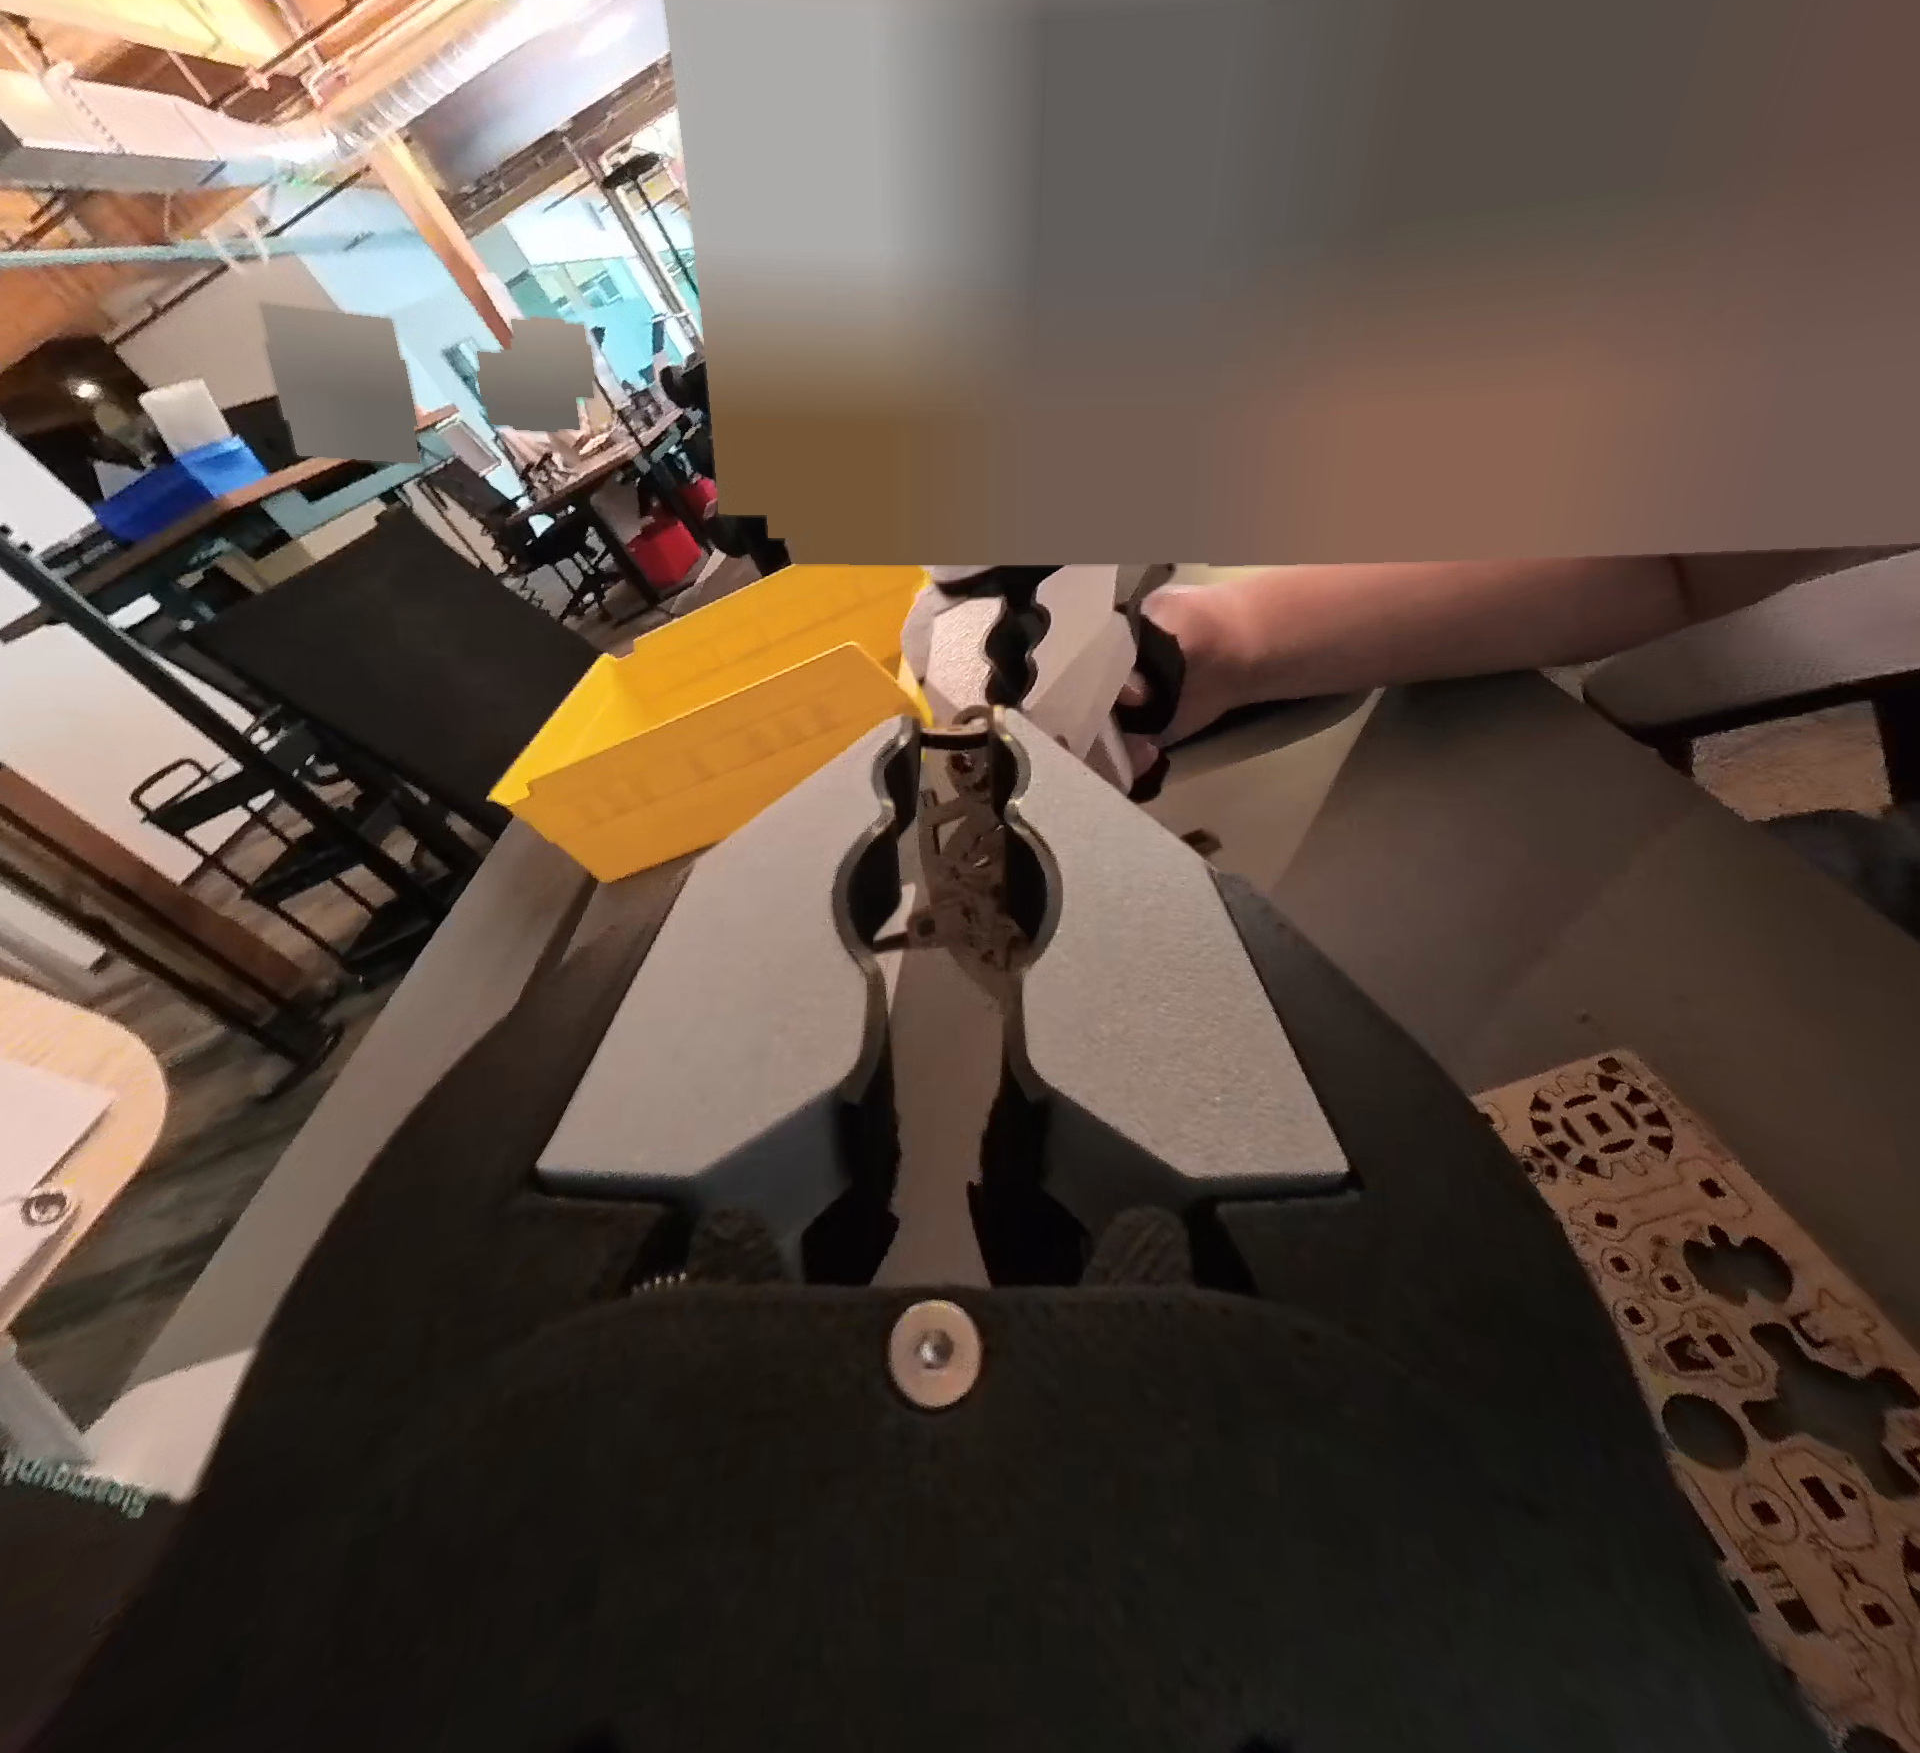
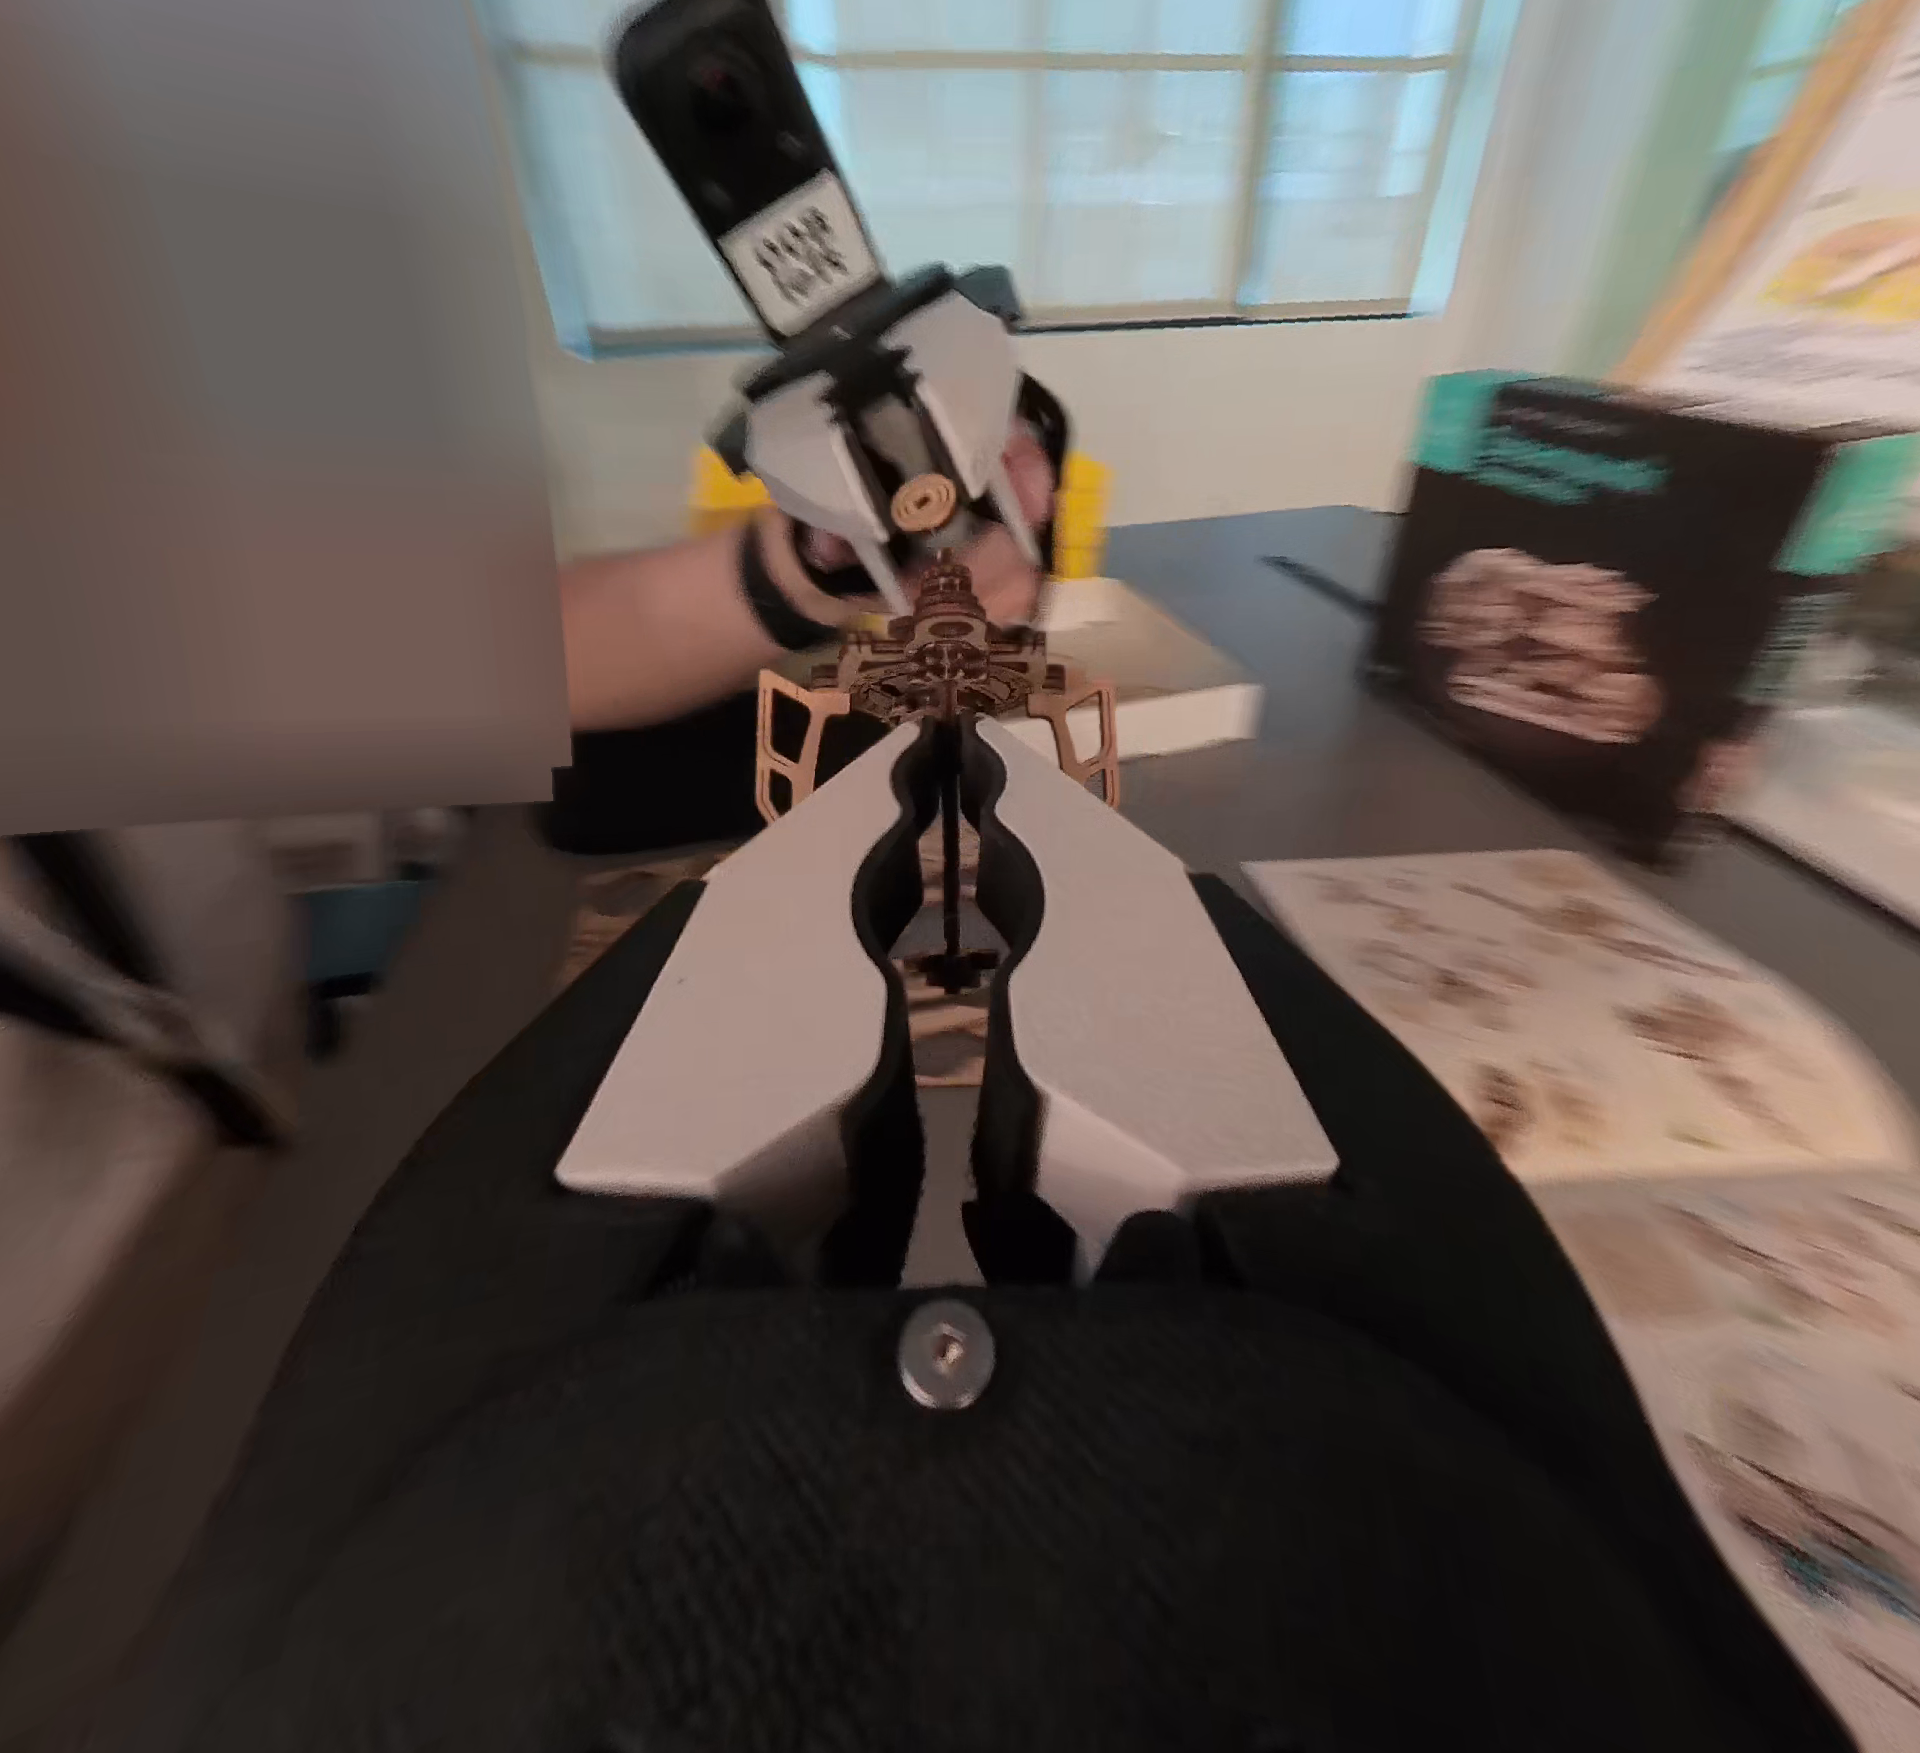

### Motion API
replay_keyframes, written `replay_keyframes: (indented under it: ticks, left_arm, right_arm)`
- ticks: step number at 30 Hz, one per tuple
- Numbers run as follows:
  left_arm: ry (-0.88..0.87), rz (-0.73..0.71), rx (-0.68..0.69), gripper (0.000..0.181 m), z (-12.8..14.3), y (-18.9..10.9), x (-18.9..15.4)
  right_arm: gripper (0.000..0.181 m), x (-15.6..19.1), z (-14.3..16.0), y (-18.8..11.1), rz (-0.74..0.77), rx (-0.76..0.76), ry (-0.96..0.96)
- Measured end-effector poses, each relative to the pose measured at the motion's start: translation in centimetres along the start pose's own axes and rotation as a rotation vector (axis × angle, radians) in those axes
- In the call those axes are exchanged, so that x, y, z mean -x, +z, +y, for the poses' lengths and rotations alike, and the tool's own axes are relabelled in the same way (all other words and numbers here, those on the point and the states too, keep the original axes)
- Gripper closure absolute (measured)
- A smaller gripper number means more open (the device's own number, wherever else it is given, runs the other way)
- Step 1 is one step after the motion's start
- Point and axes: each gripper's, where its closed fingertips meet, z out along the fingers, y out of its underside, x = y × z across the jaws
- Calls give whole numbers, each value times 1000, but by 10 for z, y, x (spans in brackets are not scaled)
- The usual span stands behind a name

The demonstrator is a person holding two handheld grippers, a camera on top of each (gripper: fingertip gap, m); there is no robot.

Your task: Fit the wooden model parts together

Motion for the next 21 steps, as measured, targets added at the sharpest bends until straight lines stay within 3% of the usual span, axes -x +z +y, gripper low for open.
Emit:
replay_keyframes:
  ticks: [9,15,21]
  left_arm:
    - [2,43,-92,170,-18,-19,2]
    - [-42,164,-128,170,-21,-30,-10]
    - [-53,162,-194,170,-30,-43,-3]
  right_arm:
    - [181,4,5,1,-64,12,72]
    - [180,28,17,6,-269,51,201]
    - [180,35,18,5,-391,14,322]
